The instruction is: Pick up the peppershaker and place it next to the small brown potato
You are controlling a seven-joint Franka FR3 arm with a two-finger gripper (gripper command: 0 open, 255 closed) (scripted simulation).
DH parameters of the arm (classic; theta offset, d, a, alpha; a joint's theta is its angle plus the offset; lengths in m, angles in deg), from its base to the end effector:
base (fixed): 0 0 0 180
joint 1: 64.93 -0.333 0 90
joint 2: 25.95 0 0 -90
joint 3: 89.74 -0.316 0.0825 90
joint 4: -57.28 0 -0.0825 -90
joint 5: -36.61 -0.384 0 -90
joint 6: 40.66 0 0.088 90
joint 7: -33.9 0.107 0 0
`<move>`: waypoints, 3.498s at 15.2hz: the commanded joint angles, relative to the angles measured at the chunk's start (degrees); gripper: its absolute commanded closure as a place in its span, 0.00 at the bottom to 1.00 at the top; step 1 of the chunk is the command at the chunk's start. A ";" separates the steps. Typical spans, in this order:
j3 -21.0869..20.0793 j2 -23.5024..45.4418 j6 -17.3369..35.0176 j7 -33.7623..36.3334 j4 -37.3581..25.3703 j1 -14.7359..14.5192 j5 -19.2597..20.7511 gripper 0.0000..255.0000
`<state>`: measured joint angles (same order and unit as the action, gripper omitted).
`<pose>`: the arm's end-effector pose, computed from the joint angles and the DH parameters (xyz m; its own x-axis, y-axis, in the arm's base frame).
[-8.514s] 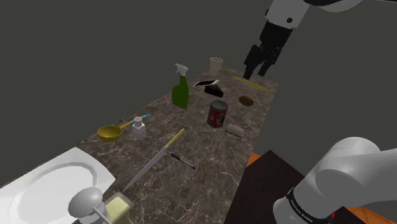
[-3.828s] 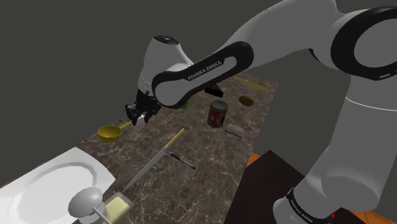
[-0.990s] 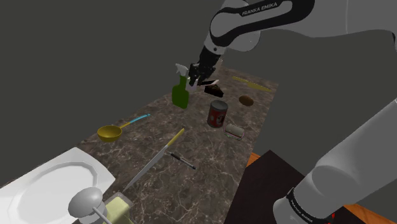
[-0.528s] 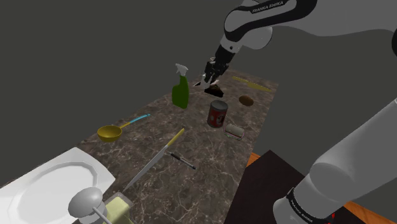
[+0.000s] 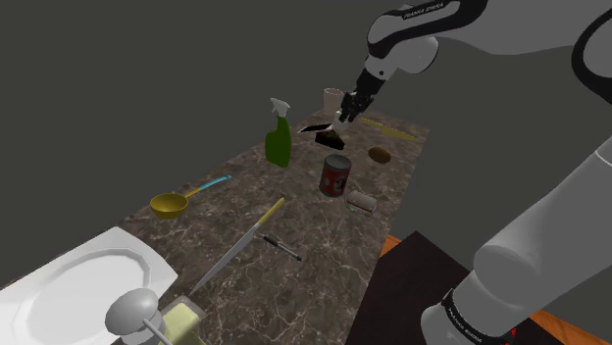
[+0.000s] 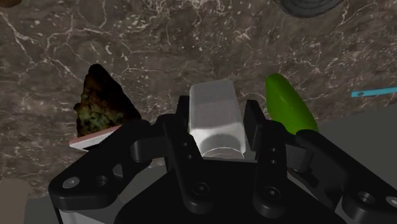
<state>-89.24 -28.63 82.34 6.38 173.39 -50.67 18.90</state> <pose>0.5429 -0.1300 0.4865 0.9656 0.0487 0.2555 0.0976 -0.9784 -0.1820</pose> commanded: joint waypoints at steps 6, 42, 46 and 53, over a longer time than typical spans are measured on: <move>4.59 5.77 -4.82 -8.64 -8.04 4.49 -1.17 1.00; 10.42 36.37 -12.72 -29.13 -39.37 19.95 -8.16 1.00; 10.23 37.17 -10.33 -30.05 -37.62 19.88 -8.62 1.00; 9.80 39.00 -6.38 -31.64 -35.25 19.87 -9.55 1.00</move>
<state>-79.39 10.11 75.35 -24.94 137.75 -30.85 9.50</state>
